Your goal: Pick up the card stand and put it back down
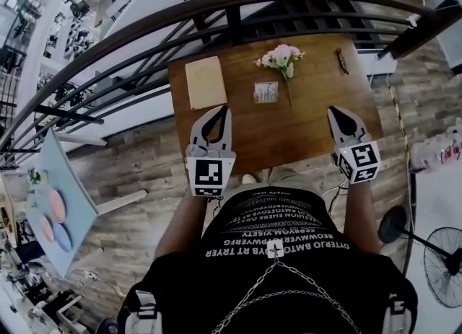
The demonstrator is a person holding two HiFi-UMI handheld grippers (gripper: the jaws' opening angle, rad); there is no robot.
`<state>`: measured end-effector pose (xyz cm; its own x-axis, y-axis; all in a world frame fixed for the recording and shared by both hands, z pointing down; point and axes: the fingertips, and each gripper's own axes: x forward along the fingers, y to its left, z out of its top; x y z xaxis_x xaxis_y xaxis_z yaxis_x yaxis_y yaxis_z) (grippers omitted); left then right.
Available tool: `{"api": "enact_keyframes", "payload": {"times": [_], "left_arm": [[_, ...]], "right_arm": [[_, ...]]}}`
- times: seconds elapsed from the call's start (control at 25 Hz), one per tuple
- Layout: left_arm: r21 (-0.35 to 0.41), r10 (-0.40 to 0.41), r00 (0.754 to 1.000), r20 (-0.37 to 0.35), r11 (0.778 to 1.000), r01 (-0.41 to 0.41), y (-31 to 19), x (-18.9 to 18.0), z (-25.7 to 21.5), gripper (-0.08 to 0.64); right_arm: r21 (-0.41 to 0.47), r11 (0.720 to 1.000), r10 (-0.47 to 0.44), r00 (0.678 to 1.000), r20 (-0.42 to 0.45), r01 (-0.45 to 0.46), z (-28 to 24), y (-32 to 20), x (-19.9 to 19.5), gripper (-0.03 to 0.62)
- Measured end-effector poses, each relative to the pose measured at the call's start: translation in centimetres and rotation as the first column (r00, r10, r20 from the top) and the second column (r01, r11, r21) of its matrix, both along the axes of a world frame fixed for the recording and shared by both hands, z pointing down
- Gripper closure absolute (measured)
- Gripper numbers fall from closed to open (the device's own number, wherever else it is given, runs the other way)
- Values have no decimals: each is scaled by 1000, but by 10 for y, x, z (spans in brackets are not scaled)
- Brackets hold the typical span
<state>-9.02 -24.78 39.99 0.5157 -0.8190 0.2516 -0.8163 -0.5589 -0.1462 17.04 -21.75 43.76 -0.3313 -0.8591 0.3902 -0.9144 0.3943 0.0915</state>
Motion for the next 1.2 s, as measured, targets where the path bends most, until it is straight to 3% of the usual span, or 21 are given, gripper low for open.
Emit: {"api": "enact_keyframes", "payload": {"times": [0.36, 0.6, 1.04, 1.2], "left_arm": [[-4, -53, 999, 11, 999, 53, -56, 8, 3, 532], [-48, -66, 997, 28, 997, 67, -85, 17, 25, 532], [-92, -96, 995, 31, 991, 99, -110, 17, 47, 532], [-113, -92, 994, 53, 989, 97, -113, 20, 59, 532]], "right_arm": [[-110, 992, -61, 998, 9, 62, 70, -63, 10, 577], [-221, 966, -134, 991, 24, 137, 126, -90, -1, 575], [-383, 871, -295, 951, 91, 307, 234, -107, -40, 565], [-435, 832, -324, 938, 123, 345, 272, -117, -51, 482]]}}
